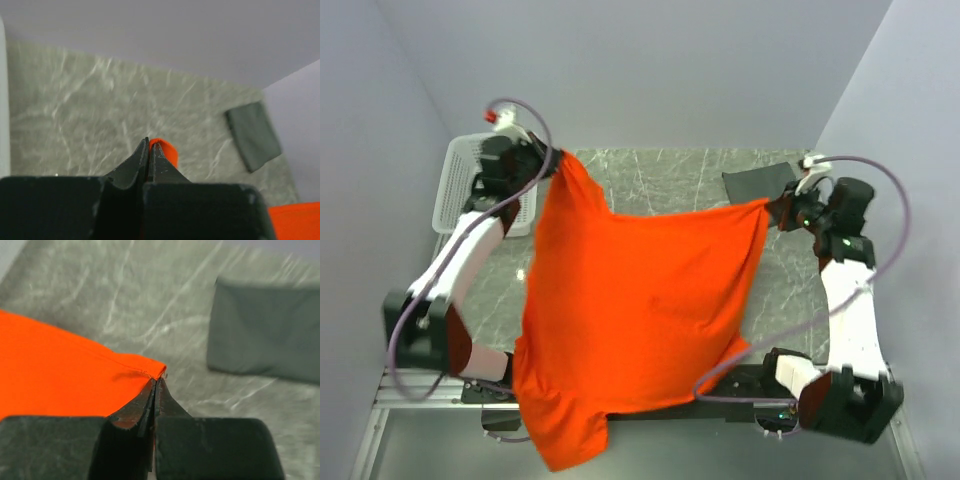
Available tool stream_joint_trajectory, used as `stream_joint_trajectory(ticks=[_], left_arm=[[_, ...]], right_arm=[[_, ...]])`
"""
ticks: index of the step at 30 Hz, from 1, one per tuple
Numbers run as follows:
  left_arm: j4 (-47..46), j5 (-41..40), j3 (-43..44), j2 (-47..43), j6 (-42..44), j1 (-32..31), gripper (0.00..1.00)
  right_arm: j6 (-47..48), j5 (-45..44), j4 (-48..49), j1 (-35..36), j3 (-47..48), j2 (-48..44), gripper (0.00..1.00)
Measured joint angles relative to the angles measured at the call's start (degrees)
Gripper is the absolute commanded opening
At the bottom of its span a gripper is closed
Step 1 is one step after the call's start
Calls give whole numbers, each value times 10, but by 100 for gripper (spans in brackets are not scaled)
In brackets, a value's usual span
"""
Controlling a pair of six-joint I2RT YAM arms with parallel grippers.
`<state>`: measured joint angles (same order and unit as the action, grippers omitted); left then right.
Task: Fold and stack the t-shirts
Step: Flatten the tshirt out
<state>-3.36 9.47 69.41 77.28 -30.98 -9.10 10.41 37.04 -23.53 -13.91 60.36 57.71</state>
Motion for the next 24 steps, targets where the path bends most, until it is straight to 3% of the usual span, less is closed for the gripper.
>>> stream_joint_trajectory(ticks=[4,10,15,24], left_arm=[[-15,4,-2,144,0,-4,1],[-23,-21,90,315,0,-11,0],[-24,-58,126,355,1,-11,0],[-24,-88,189,377,14,-11,0]], right_arm=[[-2,7,62,1,-47,122,0],[9,-7,88,7,48,334,0],[10,-23,91,10,115,426,0],[10,-28,90,15,182,463,0]])
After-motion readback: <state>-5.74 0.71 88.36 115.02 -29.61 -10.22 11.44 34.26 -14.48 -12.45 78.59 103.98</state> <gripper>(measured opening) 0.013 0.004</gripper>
